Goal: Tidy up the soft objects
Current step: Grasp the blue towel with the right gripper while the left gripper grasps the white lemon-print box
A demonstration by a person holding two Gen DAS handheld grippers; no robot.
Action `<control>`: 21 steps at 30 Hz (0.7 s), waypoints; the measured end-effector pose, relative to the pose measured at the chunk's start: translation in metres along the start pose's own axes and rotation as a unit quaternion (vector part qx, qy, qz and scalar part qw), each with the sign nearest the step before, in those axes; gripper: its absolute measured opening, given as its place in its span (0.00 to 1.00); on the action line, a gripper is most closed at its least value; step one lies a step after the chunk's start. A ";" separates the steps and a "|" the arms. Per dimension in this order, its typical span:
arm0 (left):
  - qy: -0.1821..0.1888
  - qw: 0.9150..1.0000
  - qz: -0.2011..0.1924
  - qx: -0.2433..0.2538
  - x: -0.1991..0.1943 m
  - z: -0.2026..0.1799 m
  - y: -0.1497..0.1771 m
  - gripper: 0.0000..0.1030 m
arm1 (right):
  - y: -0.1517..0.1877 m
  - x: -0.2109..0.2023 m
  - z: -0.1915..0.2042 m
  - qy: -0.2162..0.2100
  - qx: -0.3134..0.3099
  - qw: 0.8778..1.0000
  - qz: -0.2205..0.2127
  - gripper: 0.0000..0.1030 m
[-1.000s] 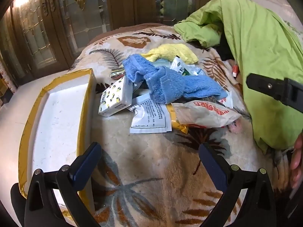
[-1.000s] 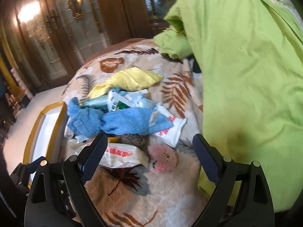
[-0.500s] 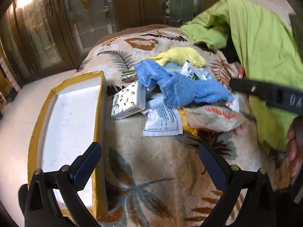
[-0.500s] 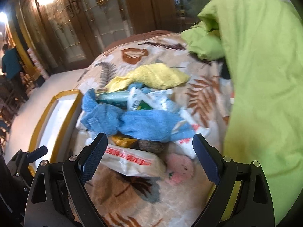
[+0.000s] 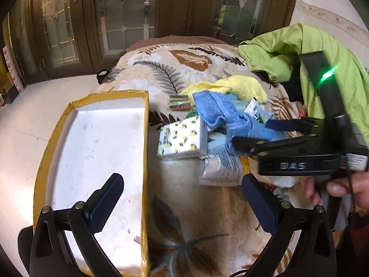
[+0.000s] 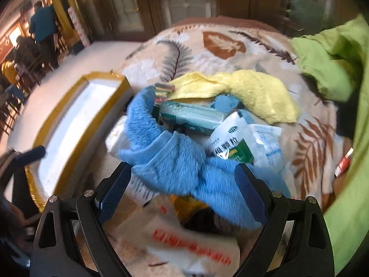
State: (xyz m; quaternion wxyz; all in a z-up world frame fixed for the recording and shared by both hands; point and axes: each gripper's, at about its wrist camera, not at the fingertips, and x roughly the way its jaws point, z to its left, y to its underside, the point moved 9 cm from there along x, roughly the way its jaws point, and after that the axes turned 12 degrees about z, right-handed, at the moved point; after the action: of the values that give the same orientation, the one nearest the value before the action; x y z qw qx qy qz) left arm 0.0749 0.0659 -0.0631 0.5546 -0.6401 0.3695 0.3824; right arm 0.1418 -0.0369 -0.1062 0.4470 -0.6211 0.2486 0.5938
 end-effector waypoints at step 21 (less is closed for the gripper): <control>0.108 0.967 0.045 0.228 0.043 -0.026 -0.031 0.99 | 0.020 -0.058 -0.006 -0.107 0.094 0.989 -0.051 0.48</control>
State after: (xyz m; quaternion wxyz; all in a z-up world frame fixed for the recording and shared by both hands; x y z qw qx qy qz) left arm 0.1239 0.0415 -0.0862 0.6247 -0.5168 0.5333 0.2413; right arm 0.1182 -0.0642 -0.0567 0.5569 -0.5215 0.2220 0.6071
